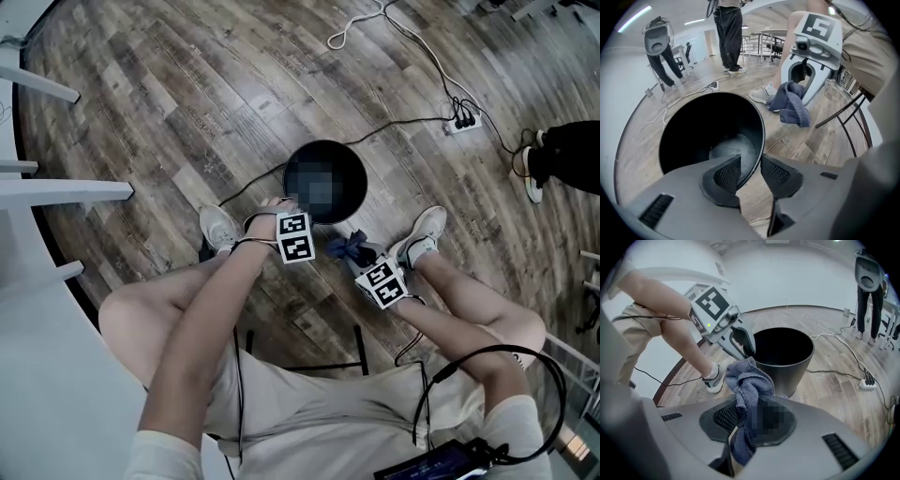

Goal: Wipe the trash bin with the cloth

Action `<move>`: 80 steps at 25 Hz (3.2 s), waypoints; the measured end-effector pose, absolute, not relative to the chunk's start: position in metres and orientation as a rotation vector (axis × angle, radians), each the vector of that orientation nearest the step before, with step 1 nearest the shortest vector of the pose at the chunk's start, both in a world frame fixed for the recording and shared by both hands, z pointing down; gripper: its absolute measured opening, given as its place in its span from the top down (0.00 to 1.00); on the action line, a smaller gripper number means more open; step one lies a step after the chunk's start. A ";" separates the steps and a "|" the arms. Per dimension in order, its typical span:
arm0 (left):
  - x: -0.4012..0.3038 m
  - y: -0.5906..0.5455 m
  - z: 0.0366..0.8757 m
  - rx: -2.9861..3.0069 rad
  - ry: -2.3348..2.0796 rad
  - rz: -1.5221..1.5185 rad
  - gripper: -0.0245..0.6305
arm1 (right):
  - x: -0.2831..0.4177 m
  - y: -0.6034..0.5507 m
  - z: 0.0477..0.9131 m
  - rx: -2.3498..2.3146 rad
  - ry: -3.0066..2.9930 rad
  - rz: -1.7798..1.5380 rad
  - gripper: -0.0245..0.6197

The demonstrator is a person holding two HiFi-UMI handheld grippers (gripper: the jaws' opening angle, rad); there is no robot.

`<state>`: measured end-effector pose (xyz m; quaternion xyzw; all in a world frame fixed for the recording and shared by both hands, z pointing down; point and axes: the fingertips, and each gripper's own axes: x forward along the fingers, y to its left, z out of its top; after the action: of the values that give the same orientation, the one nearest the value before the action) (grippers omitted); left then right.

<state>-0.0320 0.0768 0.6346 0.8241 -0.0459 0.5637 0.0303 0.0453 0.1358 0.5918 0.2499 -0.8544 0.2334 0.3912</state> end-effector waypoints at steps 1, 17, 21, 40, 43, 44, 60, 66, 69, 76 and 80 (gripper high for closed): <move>-0.030 0.078 0.635 2.510 -0.172 1.735 0.74 | 0.046 0.132 0.587 0.645 -2.183 0.586 0.84; -0.020 0.095 0.634 2.499 -0.208 1.690 0.80 | 0.025 0.105 0.619 0.585 -2.189 0.480 0.84; -0.021 0.097 0.632 2.568 -0.137 1.696 0.83 | 0.018 0.101 0.638 0.539 -2.158 0.471 0.84; -0.019 0.097 0.625 2.641 -0.054 1.678 0.86 | 0.024 0.097 0.778 0.532 -1.971 0.519 0.84; -0.018 0.095 0.625 2.646 -0.066 1.677 0.86 | 0.025 0.096 0.800 0.561 -1.927 0.549 0.84; -0.018 0.095 0.625 2.647 -0.070 1.676 0.86 | 0.025 0.096 0.806 0.568 -1.914 0.561 0.84; -0.022 0.095 0.625 2.580 -0.153 1.629 0.84 | 0.035 0.121 0.772 0.539 -1.925 0.624 0.84; -0.035 0.086 0.618 2.643 -0.131 1.694 0.74 | 0.041 0.131 0.725 0.578 -1.988 0.663 0.84; -0.038 0.086 0.616 2.708 -0.035 1.685 0.71 | 0.036 0.136 0.694 0.580 -2.037 0.682 0.84; -0.063 0.080 0.644 2.753 0.110 2.079 0.76 | 0.026 0.135 0.623 0.589 -2.146 0.680 0.84; -0.061 0.080 0.644 2.733 0.076 2.066 0.76 | 0.018 0.137 0.604 0.537 -2.199 0.612 0.84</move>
<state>-0.0610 0.0802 0.6441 0.7894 0.0220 0.5967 -0.1421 0.0179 0.1369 0.6035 0.2110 -0.8644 0.2404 0.3879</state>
